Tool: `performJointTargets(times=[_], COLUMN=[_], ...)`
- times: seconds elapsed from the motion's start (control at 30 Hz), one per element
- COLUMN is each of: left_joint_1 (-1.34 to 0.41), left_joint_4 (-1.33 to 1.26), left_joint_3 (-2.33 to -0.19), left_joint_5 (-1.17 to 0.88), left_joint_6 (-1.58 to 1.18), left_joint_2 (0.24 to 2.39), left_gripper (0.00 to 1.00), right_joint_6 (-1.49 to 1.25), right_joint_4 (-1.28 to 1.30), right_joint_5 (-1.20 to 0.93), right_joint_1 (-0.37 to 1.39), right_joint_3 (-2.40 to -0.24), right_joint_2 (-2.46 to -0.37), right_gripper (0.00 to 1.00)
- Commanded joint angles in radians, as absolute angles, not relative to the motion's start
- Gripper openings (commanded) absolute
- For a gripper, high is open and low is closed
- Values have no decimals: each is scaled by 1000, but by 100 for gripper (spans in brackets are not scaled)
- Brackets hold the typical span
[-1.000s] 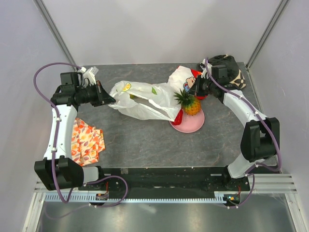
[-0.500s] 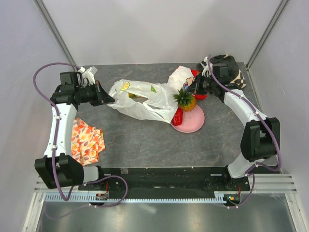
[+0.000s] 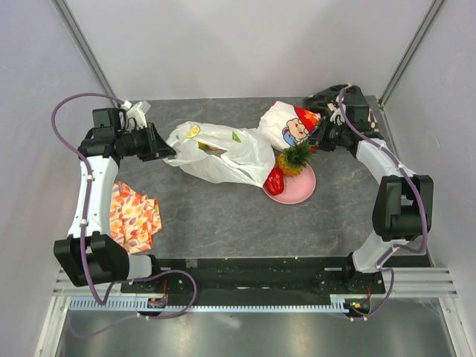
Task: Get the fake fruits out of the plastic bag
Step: Place the fake fruit on the plate.
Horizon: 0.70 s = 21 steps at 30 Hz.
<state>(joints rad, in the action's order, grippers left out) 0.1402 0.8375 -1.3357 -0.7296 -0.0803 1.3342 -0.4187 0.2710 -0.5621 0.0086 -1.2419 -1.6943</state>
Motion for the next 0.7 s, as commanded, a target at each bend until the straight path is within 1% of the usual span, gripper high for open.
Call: performJointTargets(times=[0.0,0.03,0.07,0.1,0.13,0.2,0.23,0.27,0.3,0.33,0.4,0.5,0.57,0.6,0.63,0.67], left_joint_1=[147,146,147,147,146,146,147,146,147,146,147,146,146,147,147,146], left_joint_4=[833,833,831,833,831,831,831,833,833,834,835,838,836,838,836,835], left_joint_3=[-1391,-1393,-1391,-1393,-1391,-1388,-1388,-1387,-1385,-1384,-1381,-1371,-1359,-1353,-1347,-1335], left_joint_5=[-724,-724,-726,-726,-726,-729,-730,-733,-733,-736,-742,-744,-752,-758,-768,-772], left_joint_6=[-28,-28,-26,-25,-25,-25,-25,-25,-25,-25,-23,-21,-25,-29,-32,-35], left_joint_2=[1344,1344,1344,1344,1342,1342,1339,1335,1333,1332,1327,1322,1319,1315,1312,1309], left_gripper=[27,29,34,36,42,47,49,50,52,53,53,53,50,48,40,35], right_joint_6=[-423,-420,-419,-417,-419,-425,-425,-420,-413,-402,-365,-310,-276,-267,-247,-223], right_joint_4=[255,255,255,253,255,255,256,258,262,270,288,313,319,316,321,327], right_joint_5=[-604,-607,-612,-617,-627,-640,-649,-649,-647,-644,-638,-591,-555,-548,-540,-523], right_joint_1=[11,11,12,12,12,11,12,11,11,11,12,11,14,20,29,66], right_joint_3=[-1246,-1247,-1250,-1255,-1255,-1262,-1266,-1270,-1285,-1295,-1331,-1394,-1443,-1459,-1479,-1520], right_joint_2=[-1698,-1695,-1694,-1692,-1690,-1684,-1680,-1675,-1666,-1661,-1654,-1649,-1640,-1635,-1632,-1626], right_gripper=[34,41,44,48,53,58,62,63,68,70,74,77,77,77,77,77])
